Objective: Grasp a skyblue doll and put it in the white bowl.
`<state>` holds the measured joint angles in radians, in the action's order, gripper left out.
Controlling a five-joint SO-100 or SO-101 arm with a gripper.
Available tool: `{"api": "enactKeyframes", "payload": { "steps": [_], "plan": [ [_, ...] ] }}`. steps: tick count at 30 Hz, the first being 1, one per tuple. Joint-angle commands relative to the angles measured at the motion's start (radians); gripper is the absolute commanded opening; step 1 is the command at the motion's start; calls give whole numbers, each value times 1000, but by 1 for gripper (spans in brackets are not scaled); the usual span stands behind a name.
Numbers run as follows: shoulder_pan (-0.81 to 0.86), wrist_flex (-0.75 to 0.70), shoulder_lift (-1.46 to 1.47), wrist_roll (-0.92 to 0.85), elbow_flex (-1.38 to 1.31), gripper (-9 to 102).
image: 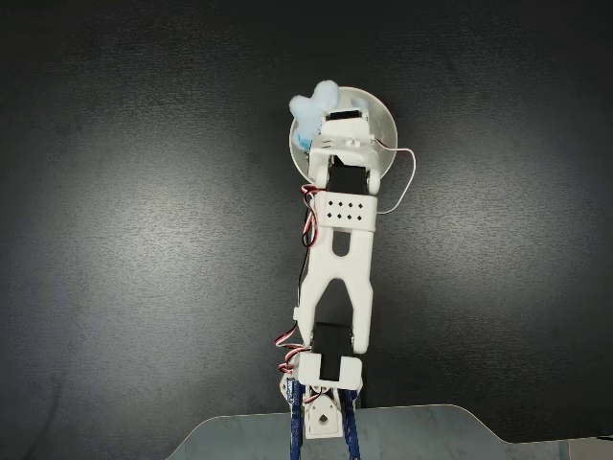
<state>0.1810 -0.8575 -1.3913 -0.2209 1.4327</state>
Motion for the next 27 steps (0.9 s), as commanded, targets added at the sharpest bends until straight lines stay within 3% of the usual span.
{"api": "enactKeyframes", "payload": {
  "steps": [1, 5, 8, 21, 27],
  "plan": [
    [-5, 17, -28, 6, -60, 32],
    [-2, 17, -35, 8, -60, 50],
    [-2, 17, -38, 8, -60, 56],
    [55, 18, -44, 11, -77, 56],
    [98, -35, -230, 11, -127, 56]
  ]
}}
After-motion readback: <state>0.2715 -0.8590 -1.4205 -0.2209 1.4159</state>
